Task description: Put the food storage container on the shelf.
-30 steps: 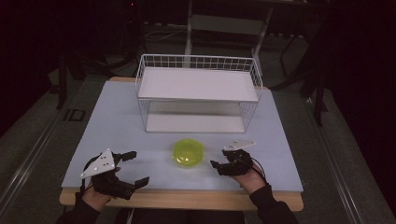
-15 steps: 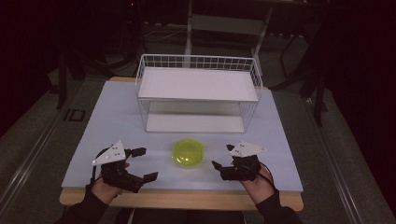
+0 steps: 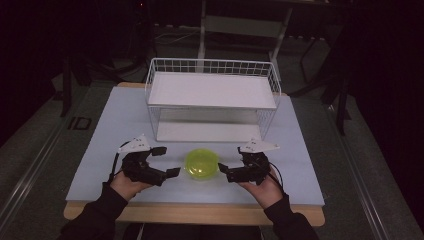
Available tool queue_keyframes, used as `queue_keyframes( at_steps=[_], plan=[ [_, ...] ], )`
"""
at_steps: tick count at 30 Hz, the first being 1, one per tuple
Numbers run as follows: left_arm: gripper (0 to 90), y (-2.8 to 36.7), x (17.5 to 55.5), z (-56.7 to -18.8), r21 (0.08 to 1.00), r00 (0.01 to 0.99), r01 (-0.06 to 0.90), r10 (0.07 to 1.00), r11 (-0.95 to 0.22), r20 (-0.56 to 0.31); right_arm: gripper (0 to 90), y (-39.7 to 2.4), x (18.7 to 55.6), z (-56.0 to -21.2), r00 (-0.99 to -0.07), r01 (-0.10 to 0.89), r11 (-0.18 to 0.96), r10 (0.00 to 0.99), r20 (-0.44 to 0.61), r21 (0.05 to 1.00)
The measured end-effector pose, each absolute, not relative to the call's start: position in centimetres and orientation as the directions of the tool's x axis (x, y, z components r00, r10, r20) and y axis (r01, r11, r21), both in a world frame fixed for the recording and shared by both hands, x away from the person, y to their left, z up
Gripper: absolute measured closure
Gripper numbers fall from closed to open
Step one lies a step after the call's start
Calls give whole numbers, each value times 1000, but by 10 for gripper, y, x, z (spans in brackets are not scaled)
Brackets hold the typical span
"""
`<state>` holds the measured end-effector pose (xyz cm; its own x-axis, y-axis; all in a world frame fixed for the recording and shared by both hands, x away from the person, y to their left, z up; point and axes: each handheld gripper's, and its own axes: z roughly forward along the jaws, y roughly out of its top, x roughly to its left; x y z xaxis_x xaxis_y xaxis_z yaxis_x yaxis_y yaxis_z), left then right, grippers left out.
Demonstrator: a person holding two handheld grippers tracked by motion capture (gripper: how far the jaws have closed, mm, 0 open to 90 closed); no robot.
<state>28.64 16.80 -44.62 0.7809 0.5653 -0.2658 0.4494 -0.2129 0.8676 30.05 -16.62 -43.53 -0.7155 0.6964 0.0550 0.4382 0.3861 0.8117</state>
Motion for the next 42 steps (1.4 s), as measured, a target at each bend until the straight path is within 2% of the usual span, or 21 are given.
queue_keyframes(
  at_steps=[3,5,7,10,11,12,13,17,23,24,29,36,42],
  plan=[
    [77,162,295,-453,843,745,501,594,-196,-305,143,-164,308,-438,-692,474,353,716,93,806],
    [121,159,300,-458,820,715,541,615,-187,-331,164,-162,312,-441,-688,483,352,719,99,802],
    [145,155,305,-463,792,682,582,641,-184,-352,227,-161,315,-444,-689,496,360,716,106,790],
    [161,154,308,-466,781,669,599,647,-178,-365,234,-158,318,-447,-680,508,378,728,91,774],
    [175,149,315,-473,748,639,643,654,-164,-406,285,-158,322,-453,-674,542,357,725,140,761],
    [209,149,315,-473,748,639,643,654,-164,-406,285,-158,322,-453,-674,542,357,725,140,761],
    [215,147,319,-476,727,612,671,661,-145,-433,344,-157,325,-457,-668,570,345,723,176,745],
    [276,145,325,-485,682,571,720,667,-128,-478,416,-153,331,-466,-658,623,334,713,243,707],
    [340,140,328,-497,636,540,761,667,-126,-513,462,-149,336,-477,-636,678,335,713,294,654],
    [349,139,329,-499,626,532,770,667,-124,-521,493,-148,336,-479,-633,686,335,712,303,646],
    [475,135,330,-506,587,502,799,679,-128,-536,557,-146,338,-483,-626,704,338,711,320,624],
    [675,135,328,-507,562,500,818,636,-123,-588,624,-142,336,-483,-632,702,350,708,315,621],
    [760,135,318,-504,558,490,821,653,-122,-578,706,-138,328,-479,-642,682,354,708,293,640]
  ],
)
